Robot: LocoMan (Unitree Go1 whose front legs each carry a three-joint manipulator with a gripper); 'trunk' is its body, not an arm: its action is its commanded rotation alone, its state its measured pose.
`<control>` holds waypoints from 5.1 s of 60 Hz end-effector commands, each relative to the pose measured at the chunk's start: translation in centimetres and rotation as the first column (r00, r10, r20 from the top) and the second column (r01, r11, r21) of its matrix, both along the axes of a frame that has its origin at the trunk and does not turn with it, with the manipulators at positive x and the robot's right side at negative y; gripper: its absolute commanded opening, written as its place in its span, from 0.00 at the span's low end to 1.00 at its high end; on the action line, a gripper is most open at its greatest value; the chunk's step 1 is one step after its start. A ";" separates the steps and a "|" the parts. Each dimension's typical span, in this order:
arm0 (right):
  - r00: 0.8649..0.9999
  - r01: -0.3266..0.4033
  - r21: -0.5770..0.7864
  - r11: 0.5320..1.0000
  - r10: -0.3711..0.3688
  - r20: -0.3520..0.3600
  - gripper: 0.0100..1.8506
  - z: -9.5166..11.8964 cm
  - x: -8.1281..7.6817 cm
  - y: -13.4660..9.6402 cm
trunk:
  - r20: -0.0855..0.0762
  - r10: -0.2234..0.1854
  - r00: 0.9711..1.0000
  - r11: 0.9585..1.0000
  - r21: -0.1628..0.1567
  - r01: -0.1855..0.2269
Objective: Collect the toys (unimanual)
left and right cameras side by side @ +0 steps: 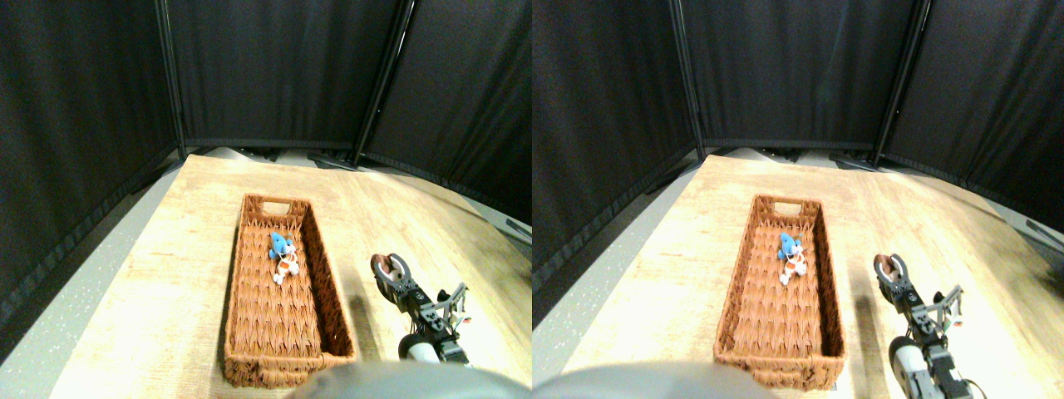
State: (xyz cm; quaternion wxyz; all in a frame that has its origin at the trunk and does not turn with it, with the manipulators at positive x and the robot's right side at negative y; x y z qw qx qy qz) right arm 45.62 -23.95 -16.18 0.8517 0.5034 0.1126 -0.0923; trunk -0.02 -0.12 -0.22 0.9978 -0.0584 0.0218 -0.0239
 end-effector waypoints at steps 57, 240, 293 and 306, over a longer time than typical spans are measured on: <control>0.933 -0.355 0.037 0.934 0.356 -0.054 0.03 5.0 4.2 11.1 | 0.044 0.208 0.977 0.962 -0.188 -0.196; 0.993 0.093 0.299 0.950 -0.066 -0.098 0.46 -5.4 -2.3 0.5 | -0.020 0.033 0.999 0.999 -0.016 -0.033; 0.966 0.254 0.173 0.952 -0.242 -0.085 0.04 -7.2 -1.5 -1.2 | -0.017 0.034 0.999 0.999 -0.011 -0.034; 0.977 0.209 0.203 0.957 -0.211 -0.011 0.04 -4.8 -1.3 -0.7 | -0.009 0.036 0.999 0.999 -0.015 -0.036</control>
